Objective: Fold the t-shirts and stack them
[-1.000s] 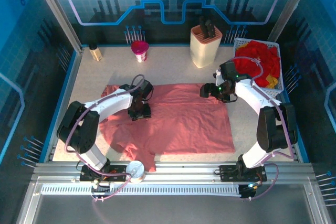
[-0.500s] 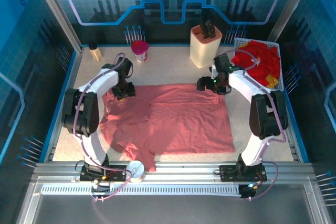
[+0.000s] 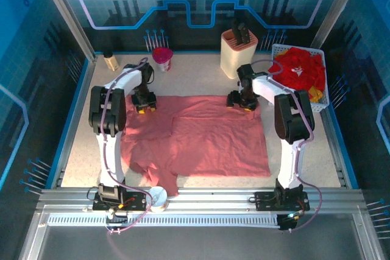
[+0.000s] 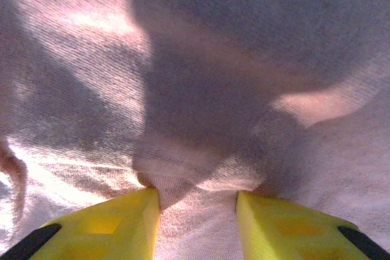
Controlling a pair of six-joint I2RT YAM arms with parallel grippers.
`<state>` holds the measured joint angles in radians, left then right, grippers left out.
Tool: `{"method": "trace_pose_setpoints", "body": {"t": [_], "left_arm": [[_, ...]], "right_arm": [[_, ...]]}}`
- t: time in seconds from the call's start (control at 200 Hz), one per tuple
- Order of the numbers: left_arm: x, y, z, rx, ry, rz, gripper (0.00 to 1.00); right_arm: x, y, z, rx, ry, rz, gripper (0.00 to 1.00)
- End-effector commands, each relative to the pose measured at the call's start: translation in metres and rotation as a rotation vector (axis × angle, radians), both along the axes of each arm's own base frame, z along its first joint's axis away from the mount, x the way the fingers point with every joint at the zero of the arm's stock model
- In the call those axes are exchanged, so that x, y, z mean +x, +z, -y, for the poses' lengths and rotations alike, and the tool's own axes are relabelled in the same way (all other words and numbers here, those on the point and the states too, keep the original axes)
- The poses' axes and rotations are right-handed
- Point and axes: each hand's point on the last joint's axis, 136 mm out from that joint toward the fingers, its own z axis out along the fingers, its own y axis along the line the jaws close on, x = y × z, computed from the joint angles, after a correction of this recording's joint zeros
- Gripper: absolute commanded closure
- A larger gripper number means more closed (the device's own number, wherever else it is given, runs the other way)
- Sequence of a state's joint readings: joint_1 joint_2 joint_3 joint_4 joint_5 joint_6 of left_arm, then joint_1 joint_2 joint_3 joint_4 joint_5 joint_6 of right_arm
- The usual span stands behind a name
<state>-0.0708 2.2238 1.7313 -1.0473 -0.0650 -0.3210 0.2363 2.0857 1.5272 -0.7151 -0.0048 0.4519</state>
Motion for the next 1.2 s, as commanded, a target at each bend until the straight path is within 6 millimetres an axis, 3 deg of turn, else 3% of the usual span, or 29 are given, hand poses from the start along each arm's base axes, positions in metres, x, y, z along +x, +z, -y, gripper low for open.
{"method": "trace_pose_setpoints", "body": {"t": [0.0, 0.305, 0.395, 0.41, 0.45, 0.645, 0.725, 0.745, 0.846, 1.026, 1.126, 1.196], "left_arm": [[0.003, -0.017, 0.0, -0.027, -0.016, -0.064, 0.62], [0.051, -0.011, 0.01, -0.073, -0.022, 0.005, 0.62], [0.068, -0.007, 0.012, -0.084, -0.03, 0.04, 0.62], [0.07, -0.007, 0.012, -0.085, -0.032, 0.044, 0.62], [0.077, -0.005, 0.012, -0.084, -0.039, 0.058, 0.62], [0.104, 0.006, 0.012, -0.079, -0.082, 0.145, 0.6], [0.101, 0.024, 0.013, -0.078, -0.079, 0.161, 0.59], [0.099, 0.03, 0.014, -0.08, -0.079, 0.171, 0.59], [0.092, 0.07, 0.017, -0.087, -0.076, 0.254, 0.57], [0.057, 0.136, 0.026, -0.129, -0.048, 0.408, 0.52], [0.026, 0.151, 0.028, -0.13, -0.033, 0.441, 0.37], [-0.001, 0.148, 0.03, -0.142, -0.025, 0.423, 0.35]], "right_arm": [[0.006, -0.009, 0.006, -0.001, -0.018, -0.042, 0.25], [0.05, -0.012, 0.024, 0.023, -0.051, -0.034, 0.24], [0.066, -0.004, 0.028, 0.006, -0.045, 0.001, 0.23], [0.066, -0.014, 0.029, 0.0, -0.046, -0.015, 0.22], [0.071, -0.016, 0.03, 0.004, -0.049, -0.014, 0.22], [0.084, -0.009, 0.026, 0.032, -0.051, 0.026, 0.19], [0.084, 0.003, 0.023, 0.036, -0.035, 0.063, 0.18], [0.085, 0.017, 0.022, 0.04, -0.033, 0.096, 0.17], [0.081, 0.051, 0.017, 0.064, -0.013, 0.186, 0.14], [0.058, 0.108, 0.007, 0.069, 0.052, 0.311, 0.0], [0.033, 0.123, 0.007, 0.056, 0.065, 0.331, 0.0], [0.013, 0.127, 0.011, 0.063, 0.05, 0.329, 0.0]]}}
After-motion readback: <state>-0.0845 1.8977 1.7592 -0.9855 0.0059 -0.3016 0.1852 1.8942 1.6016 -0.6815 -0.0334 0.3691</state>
